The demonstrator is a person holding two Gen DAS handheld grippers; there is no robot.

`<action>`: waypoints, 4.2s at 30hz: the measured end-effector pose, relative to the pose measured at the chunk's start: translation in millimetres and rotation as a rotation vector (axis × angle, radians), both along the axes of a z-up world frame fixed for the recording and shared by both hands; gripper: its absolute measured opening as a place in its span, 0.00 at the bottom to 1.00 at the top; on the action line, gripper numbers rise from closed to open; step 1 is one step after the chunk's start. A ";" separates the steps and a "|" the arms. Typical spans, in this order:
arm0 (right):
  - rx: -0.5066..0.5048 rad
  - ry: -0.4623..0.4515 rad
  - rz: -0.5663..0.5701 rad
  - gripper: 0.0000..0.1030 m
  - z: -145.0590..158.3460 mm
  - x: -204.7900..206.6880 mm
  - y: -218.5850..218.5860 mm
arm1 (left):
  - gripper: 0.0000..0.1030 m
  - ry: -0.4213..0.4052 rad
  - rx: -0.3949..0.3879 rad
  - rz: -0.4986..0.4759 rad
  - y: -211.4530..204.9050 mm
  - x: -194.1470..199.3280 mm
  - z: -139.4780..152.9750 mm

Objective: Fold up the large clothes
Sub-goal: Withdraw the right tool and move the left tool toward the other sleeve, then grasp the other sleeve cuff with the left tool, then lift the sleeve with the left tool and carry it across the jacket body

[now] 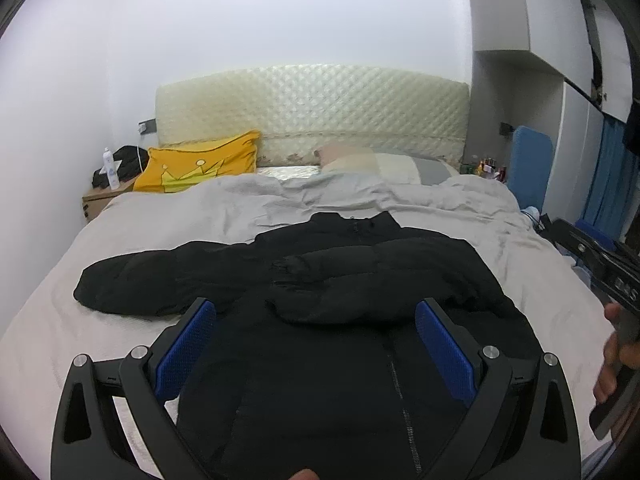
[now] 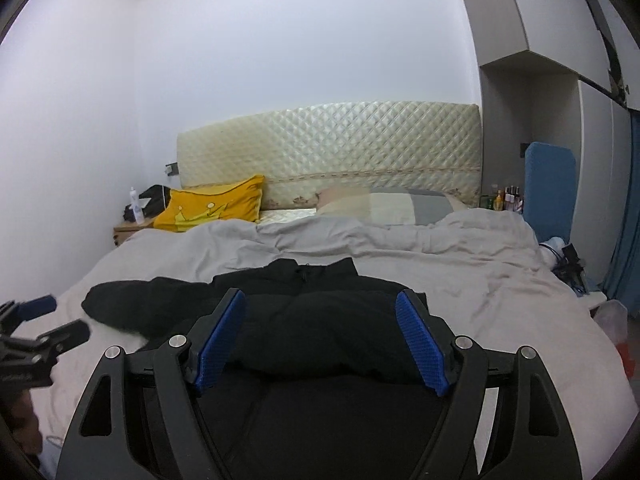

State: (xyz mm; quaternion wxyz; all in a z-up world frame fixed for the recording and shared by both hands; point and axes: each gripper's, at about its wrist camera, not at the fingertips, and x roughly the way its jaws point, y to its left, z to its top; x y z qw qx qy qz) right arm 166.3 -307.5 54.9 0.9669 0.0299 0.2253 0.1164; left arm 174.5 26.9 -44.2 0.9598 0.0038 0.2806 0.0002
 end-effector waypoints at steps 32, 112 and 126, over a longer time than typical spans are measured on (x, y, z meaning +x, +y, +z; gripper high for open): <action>0.058 -0.058 -0.161 1.00 -56.4 -86.1 -52.9 | 0.97 0.024 -0.073 -0.074 -16.5 -9.6 -77.2; 0.014 0.217 -0.125 1.00 -93.2 -36.5 10.2 | 0.07 -0.023 -0.613 0.678 584.1 181.7 -109.2; -0.052 0.137 -0.043 1.00 -78.3 -66.5 4.9 | 0.06 -0.112 -0.423 0.574 458.3 147.4 53.4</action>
